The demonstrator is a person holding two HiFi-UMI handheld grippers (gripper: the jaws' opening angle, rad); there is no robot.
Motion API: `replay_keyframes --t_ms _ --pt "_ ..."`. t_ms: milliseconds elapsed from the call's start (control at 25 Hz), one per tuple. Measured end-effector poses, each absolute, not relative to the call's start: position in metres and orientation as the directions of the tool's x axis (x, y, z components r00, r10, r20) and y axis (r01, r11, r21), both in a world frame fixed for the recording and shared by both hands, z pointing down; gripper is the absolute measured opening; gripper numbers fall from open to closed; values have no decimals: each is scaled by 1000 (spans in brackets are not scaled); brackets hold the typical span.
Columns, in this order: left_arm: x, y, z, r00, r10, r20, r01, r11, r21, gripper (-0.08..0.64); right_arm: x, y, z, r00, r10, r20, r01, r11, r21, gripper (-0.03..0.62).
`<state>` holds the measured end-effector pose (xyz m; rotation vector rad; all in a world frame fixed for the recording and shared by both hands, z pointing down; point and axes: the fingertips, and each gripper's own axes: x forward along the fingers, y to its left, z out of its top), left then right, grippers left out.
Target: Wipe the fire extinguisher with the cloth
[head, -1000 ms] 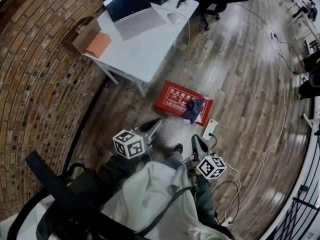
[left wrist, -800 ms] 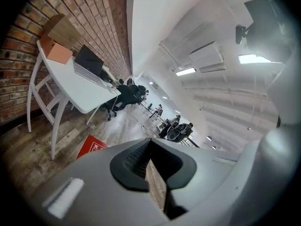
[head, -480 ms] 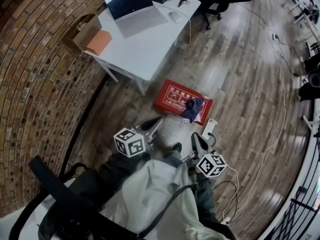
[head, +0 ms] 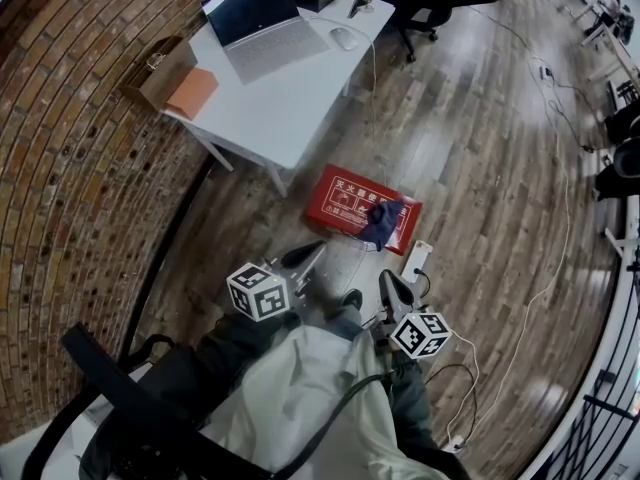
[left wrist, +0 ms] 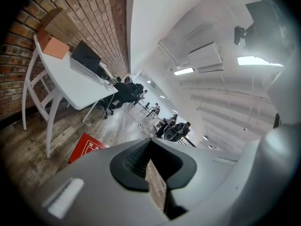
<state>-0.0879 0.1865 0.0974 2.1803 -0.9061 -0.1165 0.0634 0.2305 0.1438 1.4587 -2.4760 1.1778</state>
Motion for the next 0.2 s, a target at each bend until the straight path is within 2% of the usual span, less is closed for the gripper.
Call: replay_keyframes --t_ms 200 --pt "-85 187 98 751 -632 190 -565 -467 681 -3 63 231 143 -561 -734 383 -760 273 -590 2"
